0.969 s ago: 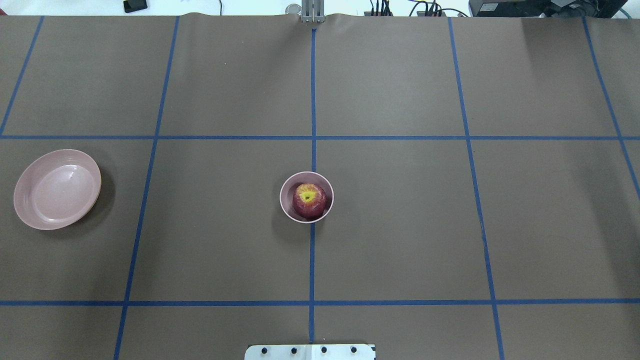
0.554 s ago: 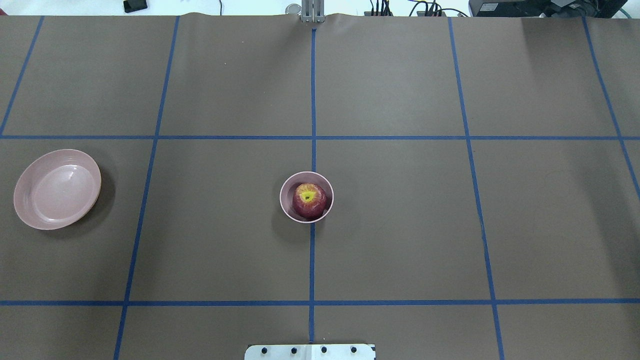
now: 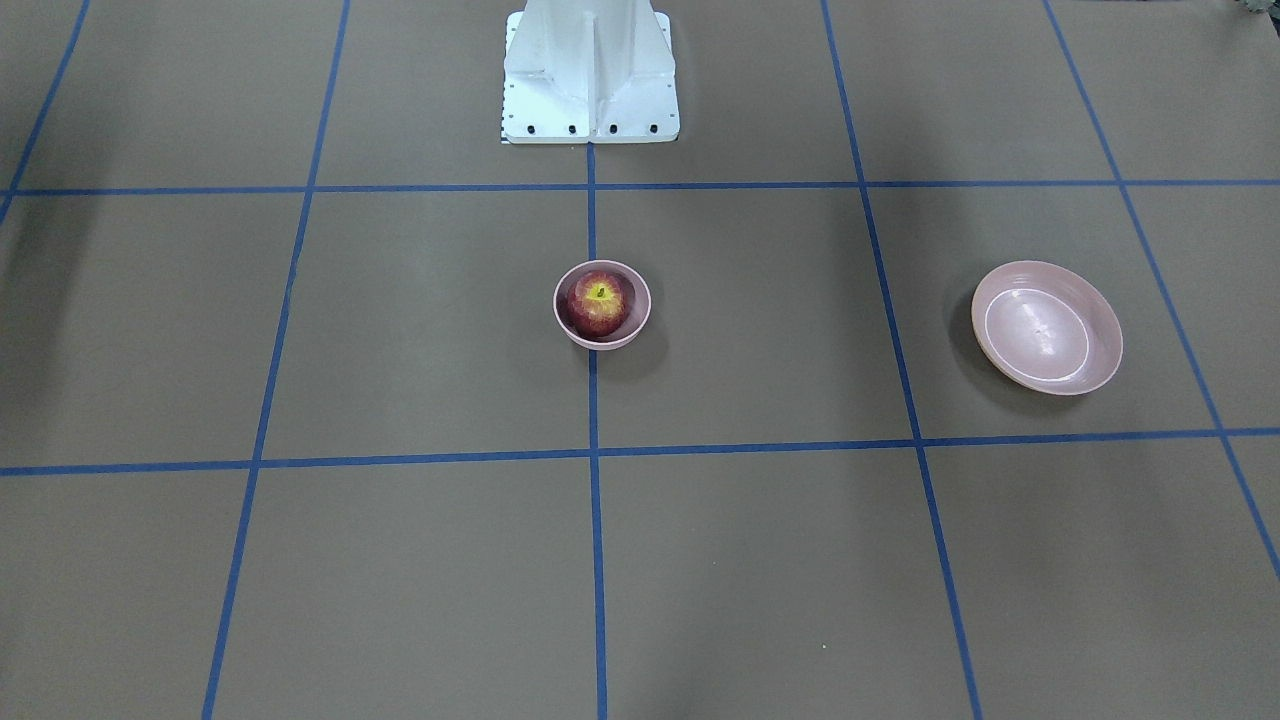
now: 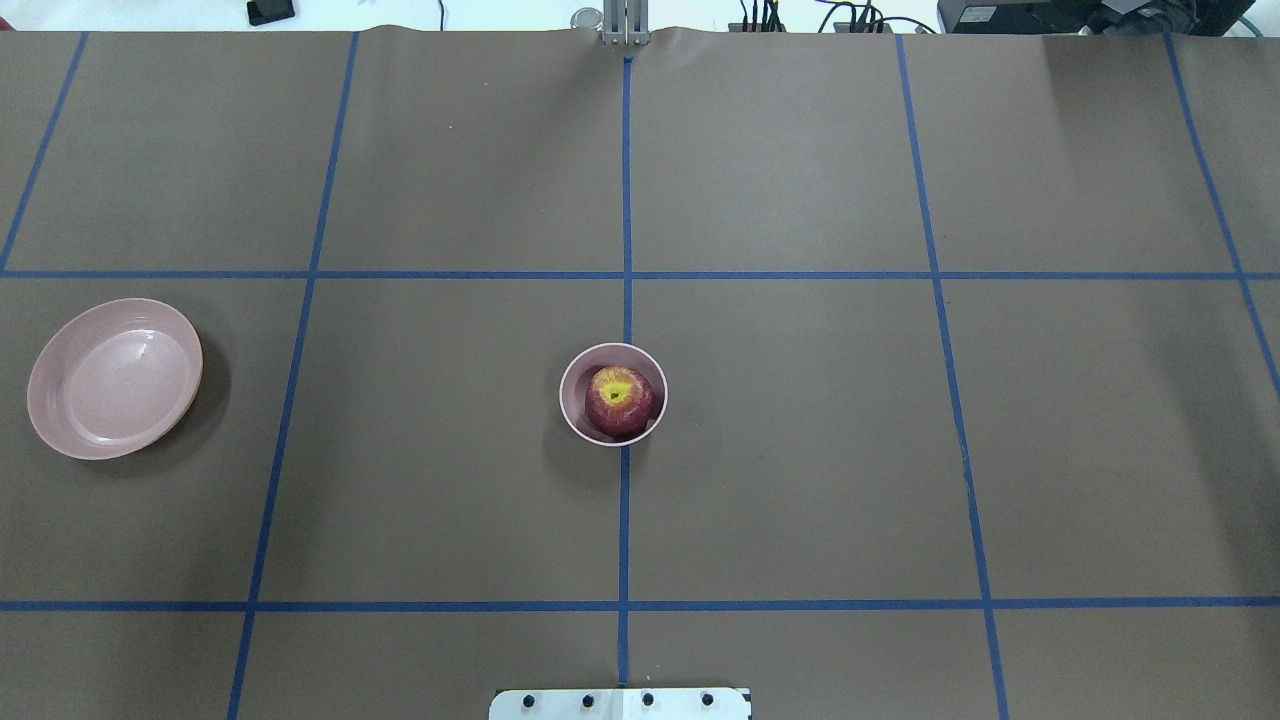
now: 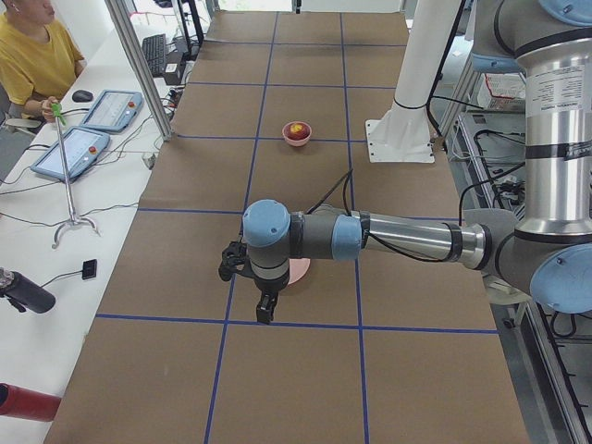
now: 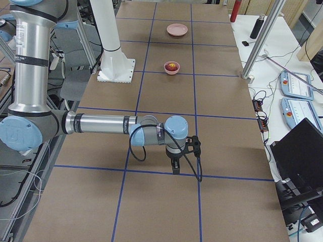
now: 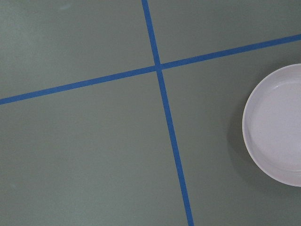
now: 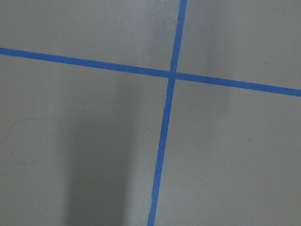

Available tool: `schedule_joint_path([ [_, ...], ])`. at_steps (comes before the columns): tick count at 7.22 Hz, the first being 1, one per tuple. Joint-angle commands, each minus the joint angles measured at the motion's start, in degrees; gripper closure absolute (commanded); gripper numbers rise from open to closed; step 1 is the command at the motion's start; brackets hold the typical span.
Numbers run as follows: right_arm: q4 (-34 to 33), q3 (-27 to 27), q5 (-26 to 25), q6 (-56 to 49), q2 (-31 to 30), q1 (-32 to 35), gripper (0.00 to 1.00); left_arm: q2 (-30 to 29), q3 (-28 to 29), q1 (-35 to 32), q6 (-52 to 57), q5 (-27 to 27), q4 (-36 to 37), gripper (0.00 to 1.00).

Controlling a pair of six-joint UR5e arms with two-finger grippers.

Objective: Move apple from plate to bowl

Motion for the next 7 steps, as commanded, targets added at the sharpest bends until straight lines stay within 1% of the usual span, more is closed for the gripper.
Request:
schedule_joint_path([
  [1, 0.08, 0.09, 0.08, 0.10, 0.00, 0.00, 0.00, 0.12, 0.14, 0.00, 0.00, 0.00, 0.09, 0.02],
  [7, 0.35, 0.26, 0.61, 2.39, 0.09, 0.00, 0.00, 0.21, 0.14, 0.00, -0.35, 0.09, 0.18, 0.02],
])
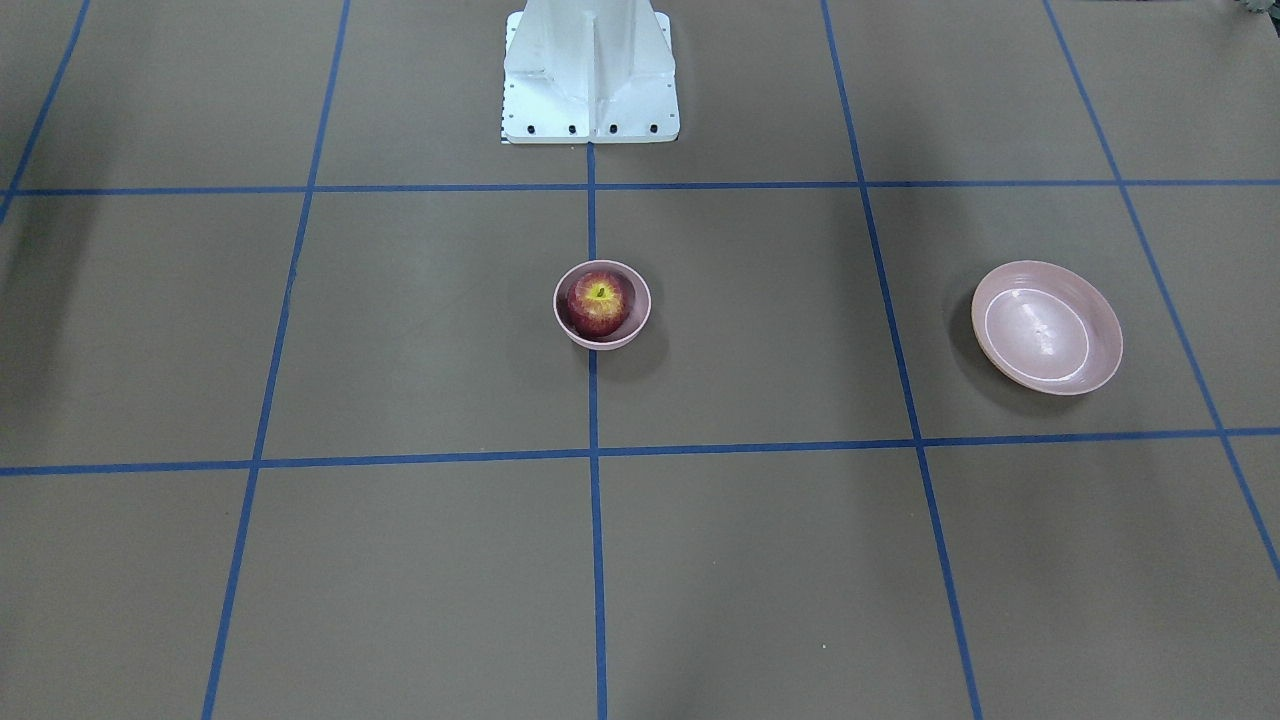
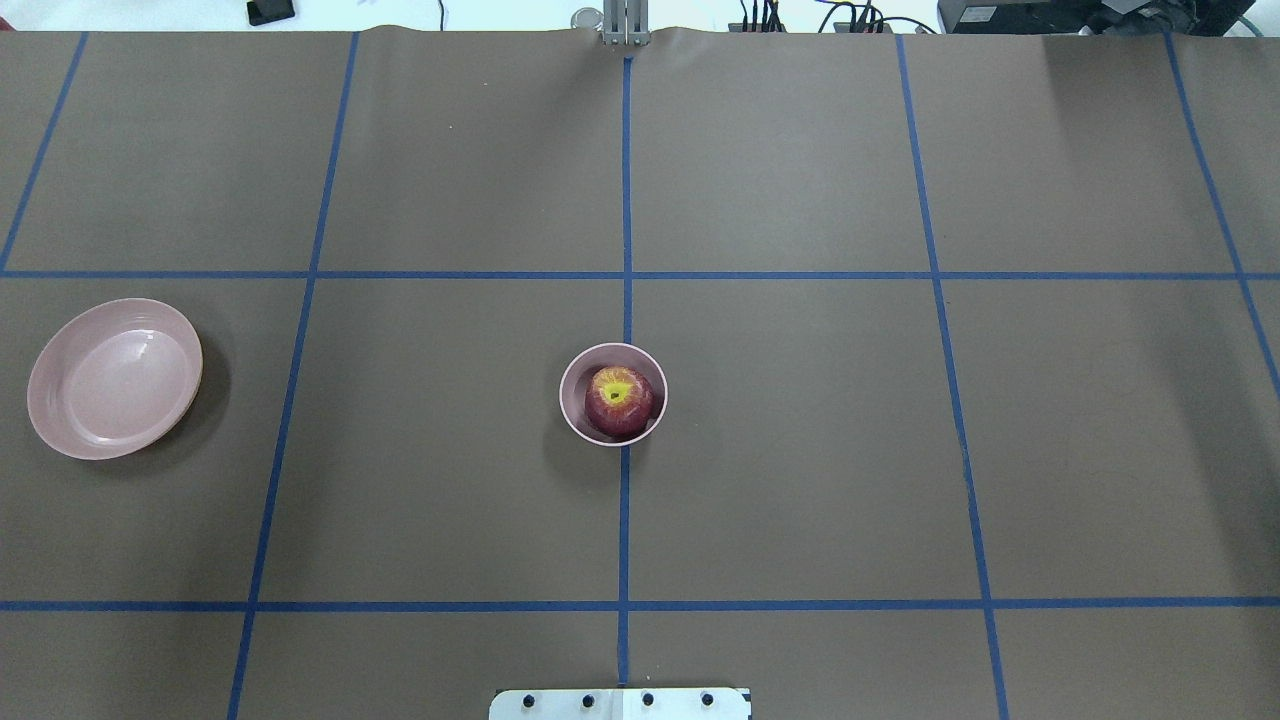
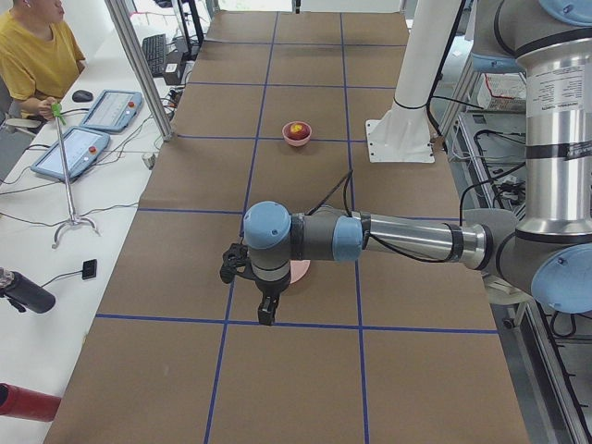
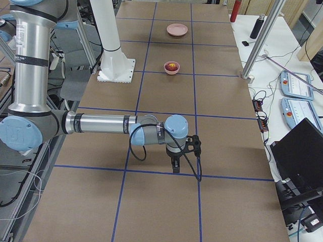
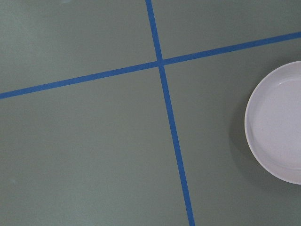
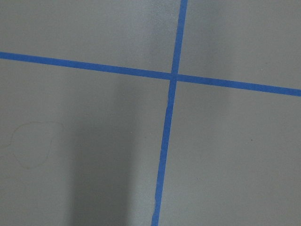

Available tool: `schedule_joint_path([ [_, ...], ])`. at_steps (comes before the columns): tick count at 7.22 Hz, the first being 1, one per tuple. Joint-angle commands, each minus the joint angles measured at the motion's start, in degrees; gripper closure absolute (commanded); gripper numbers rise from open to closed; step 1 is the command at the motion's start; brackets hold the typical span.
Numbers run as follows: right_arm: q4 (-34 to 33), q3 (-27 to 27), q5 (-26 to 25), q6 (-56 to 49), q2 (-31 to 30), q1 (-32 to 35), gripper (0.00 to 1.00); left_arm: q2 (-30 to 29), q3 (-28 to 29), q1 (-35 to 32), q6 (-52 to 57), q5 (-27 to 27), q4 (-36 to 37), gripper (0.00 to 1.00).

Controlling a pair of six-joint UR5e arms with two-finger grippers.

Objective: Move apple from plate to bowl

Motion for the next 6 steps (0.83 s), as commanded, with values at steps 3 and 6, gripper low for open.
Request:
schedule_joint_path([
  [3, 0.02, -0.06, 0.14, 1.17, 0.04, 0.00, 0.00, 0.00, -0.09, 0.00, -0.07, -0.11, 0.00, 0.02],
  [6, 0.02, -0.06, 0.14, 1.26, 0.04, 0.00, 0.00, 0.00, -0.09, 0.00, -0.07, -0.03, 0.00, 0.02],
])
